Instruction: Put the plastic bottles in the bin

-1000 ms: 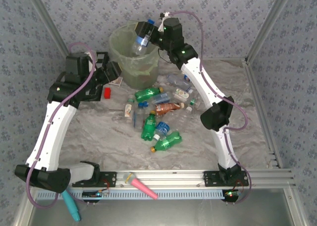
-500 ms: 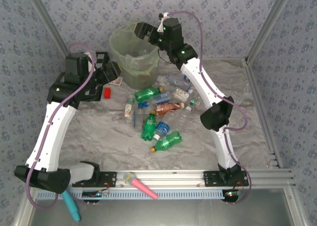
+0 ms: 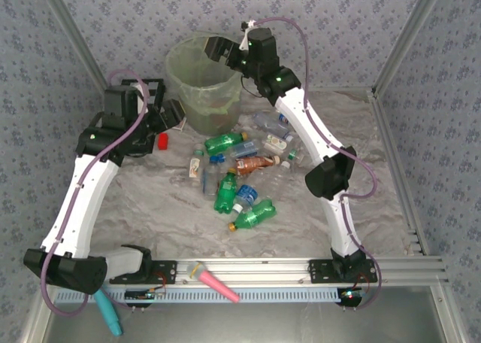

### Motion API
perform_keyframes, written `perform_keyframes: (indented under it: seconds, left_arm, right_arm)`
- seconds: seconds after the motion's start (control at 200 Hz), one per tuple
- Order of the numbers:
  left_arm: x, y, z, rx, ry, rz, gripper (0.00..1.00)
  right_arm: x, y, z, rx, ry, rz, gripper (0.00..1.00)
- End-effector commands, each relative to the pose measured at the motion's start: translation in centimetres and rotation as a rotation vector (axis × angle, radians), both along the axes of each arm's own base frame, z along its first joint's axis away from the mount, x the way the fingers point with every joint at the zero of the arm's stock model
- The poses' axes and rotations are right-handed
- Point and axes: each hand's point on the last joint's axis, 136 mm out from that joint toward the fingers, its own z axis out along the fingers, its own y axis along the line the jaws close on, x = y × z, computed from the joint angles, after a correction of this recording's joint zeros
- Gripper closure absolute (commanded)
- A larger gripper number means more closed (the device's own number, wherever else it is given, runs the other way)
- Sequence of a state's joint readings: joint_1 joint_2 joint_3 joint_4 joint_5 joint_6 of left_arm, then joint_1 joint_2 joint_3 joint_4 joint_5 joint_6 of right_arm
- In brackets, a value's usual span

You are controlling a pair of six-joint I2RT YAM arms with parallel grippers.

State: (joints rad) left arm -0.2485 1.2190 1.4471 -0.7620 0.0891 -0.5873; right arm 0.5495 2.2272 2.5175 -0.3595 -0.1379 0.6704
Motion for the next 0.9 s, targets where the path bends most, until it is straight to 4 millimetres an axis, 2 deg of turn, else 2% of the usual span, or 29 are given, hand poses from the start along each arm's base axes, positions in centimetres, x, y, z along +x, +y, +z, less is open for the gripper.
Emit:
perform_keyframes:
  seconds: [0.0, 0.23, 0.46, 0.57, 0.78, 0.895]
  left_arm:
    - [-0.6, 0.0, -1.4, -0.003, 0.034, -0.006, 0.00]
    - [-2.2, 0.2, -8.1, 0.029, 0.207, -0.005, 0.03]
    - [-3.2, -0.4, -15.5, 0.060, 0.413, -0.044, 0.10]
    - [-2.5, -0.9, -18.0, 0.073, 0.485, -0.059, 0.13]
    - [0.5, -2.7, -20.6, 0.074, 0.545, -0.109, 0.17]
    - [1.6, -3.4, -22.3, 0.101, 0.599, -0.139, 0.19]
  right_arm:
    - [-2.2, -1.7, 3.3, -0.011, -0.041, 0.008, 0.01]
    - [-4.3, -3.9, 1.2, -0.105, 0.021, 0.004, 0.01]
    - [-7.5, -6.6, -0.2, -0.190, 0.033, -0.021, 0.01]
    - [-9.0, -7.9, -1.1, -0.227, 0.048, -0.036, 0.01]
    - [-11.4, -10.3, -2.9, -0.265, 0.080, -0.079, 0.01]
    - [-12.4, -11.5, -3.6, -0.281, 0.093, -0.102, 0.01]
